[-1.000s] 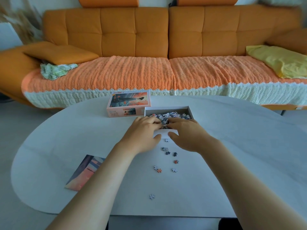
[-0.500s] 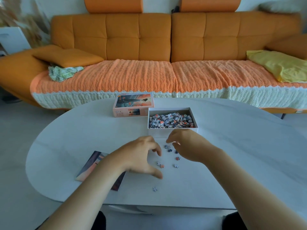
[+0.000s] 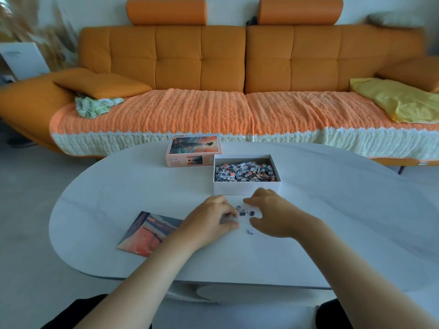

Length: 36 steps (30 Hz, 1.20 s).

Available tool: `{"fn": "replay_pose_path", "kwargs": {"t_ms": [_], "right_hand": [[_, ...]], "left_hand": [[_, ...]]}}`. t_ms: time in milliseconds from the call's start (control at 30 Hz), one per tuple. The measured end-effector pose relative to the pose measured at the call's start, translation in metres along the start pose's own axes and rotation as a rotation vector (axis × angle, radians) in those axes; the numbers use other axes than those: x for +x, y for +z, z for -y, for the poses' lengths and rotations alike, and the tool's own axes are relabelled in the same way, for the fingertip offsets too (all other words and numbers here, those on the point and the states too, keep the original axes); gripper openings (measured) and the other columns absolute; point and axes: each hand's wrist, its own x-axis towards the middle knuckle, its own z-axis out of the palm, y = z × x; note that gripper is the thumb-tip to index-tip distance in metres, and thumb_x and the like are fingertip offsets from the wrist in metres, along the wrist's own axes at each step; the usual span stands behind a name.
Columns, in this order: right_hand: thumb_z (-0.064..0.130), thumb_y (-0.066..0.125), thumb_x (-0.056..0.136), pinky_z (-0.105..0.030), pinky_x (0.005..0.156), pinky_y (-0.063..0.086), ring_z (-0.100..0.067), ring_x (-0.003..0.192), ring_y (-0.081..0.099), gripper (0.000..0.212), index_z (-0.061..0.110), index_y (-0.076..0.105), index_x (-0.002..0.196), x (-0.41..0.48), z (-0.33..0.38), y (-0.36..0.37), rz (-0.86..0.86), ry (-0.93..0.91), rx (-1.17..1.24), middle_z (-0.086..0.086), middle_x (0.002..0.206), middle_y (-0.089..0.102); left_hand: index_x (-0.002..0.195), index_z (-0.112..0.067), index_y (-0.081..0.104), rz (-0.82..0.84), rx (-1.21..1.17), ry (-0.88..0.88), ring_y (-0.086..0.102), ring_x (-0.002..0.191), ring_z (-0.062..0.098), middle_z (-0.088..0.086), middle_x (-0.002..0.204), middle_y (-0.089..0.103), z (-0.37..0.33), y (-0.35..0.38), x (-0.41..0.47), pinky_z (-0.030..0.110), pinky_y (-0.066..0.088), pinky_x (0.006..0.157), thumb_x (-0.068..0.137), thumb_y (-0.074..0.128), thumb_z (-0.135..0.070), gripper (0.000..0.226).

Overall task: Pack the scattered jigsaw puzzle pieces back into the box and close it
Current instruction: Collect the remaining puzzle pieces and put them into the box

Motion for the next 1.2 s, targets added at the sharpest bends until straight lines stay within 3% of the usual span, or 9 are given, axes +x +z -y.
{"fn": "replay_pose_path", "kwargs": {"t_ms": [167, 300, 400, 533, 633, 733, 933, 1067, 1200], "right_hand": [[0.019, 0.054, 0.087, -0.027, 0.093, 0.042, -0.014, 0.109, 0.051, 0.044, 0.030, 0.056, 0.129, 0.000, 0.005, -0.001, -0.003, -0.022, 0.095, 0.008, 0.114, 0.049], [0.012, 0.047, 0.087, -0.029, 0.095, 0.039, -0.014, 0.114, 0.043, 0.052, 0.034, 0.051, 0.134, 0.005, 0.005, 0.003, -0.007, -0.029, 0.054, 0.007, 0.117, 0.046], [0.004, 0.042, 0.086, -0.026, 0.086, 0.040, -0.013, 0.106, 0.048, 0.052, 0.036, 0.062, 0.122, 0.009, 0.010, 0.001, 0.007, -0.060, 0.059, 0.009, 0.109, 0.048], [0.005, 0.043, 0.088, -0.018, 0.072, 0.042, -0.005, 0.085, 0.062, 0.045, 0.035, 0.069, 0.107, 0.008, 0.011, -0.010, 0.032, -0.043, 0.136, 0.015, 0.098, 0.053], [0.024, 0.060, 0.083, -0.020, 0.078, 0.045, -0.001, 0.087, 0.058, 0.032, 0.036, 0.063, 0.113, 0.001, 0.004, -0.018, 0.060, -0.001, 0.142, 0.018, 0.097, 0.054], [0.043, 0.079, 0.070, -0.023, 0.082, 0.047, -0.005, 0.091, 0.054, 0.049, 0.034, 0.060, 0.114, -0.004, 0.001, -0.020, 0.130, 0.054, 0.096, 0.016, 0.101, 0.054], [0.031, 0.082, 0.074, -0.019, 0.077, 0.048, -0.007, 0.084, 0.060, 0.036, 0.023, 0.071, 0.107, 0.003, 0.010, -0.012, 0.034, 0.066, 0.140, 0.009, 0.095, 0.067], [0.026, 0.081, 0.074, -0.023, 0.080, 0.051, -0.009, 0.085, 0.062, 0.031, 0.022, 0.073, 0.103, 0.005, 0.016, -0.009, 0.001, 0.113, 0.186, 0.011, 0.087, 0.065], [0.024, 0.081, 0.074, -0.019, 0.077, 0.049, -0.009, 0.085, 0.062, 0.032, 0.021, 0.072, 0.105, 0.004, 0.015, -0.012, 0.008, 0.133, 0.196, 0.008, 0.092, 0.068]], "left_hand": [[0.107, -0.023, 0.073, -0.025, -0.044, -0.003, 0.057, 0.083, 0.005, -0.008, 0.094, 0.061, 0.000, -0.005, 0.005, 0.028, 0.049, 0.079, 0.088, 0.068, -0.030, 0.021], [0.104, -0.029, 0.070, 0.020, -0.018, -0.046, 0.056, 0.078, 0.003, -0.015, 0.092, 0.058, 0.011, -0.023, -0.001, 0.025, 0.049, 0.076, 0.085, 0.070, -0.033, 0.019], [0.096, -0.030, 0.073, 0.094, 0.016, -0.067, 0.056, 0.077, 0.002, -0.013, 0.088, 0.059, 0.014, -0.025, -0.008, 0.021, 0.048, 0.075, 0.081, 0.073, -0.030, 0.015], [0.094, -0.026, 0.074, 0.023, 0.002, -0.055, 0.055, 0.076, 0.001, -0.011, 0.086, 0.061, 0.004, -0.014, -0.002, 0.019, 0.046, 0.073, 0.085, 0.071, -0.026, 0.010], [0.094, -0.024, 0.069, -0.021, -0.018, -0.051, 0.054, 0.074, 0.001, -0.012, 0.083, 0.059, -0.002, -0.006, 0.005, 0.022, 0.046, 0.072, 0.085, 0.071, -0.024, 0.010], [0.106, -0.023, 0.061, -0.027, -0.026, -0.085, 0.053, 0.077, 0.006, -0.012, 0.090, 0.056, -0.006, -0.004, 0.009, 0.023, 0.043, 0.072, 0.089, 0.062, -0.026, 0.018], [0.111, -0.027, 0.065, 0.061, 0.056, -0.075, 0.050, 0.086, 0.007, -0.012, 0.094, 0.044, -0.007, -0.001, 0.011, 0.021, 0.040, 0.077, 0.085, 0.066, -0.040, 0.030], [0.108, -0.029, 0.071, 0.036, 0.006, -0.036, 0.052, 0.083, 0.006, -0.011, 0.091, 0.050, -0.010, -0.003, 0.010, 0.022, 0.043, 0.076, 0.086, 0.068, -0.033, 0.022], [0.123, -0.024, 0.063, 0.035, 0.032, -0.057, 0.049, 0.082, 0.005, -0.008, 0.102, 0.056, -0.003, -0.011, 0.007, 0.020, 0.041, 0.078, 0.086, 0.067, -0.035, 0.038]]}}
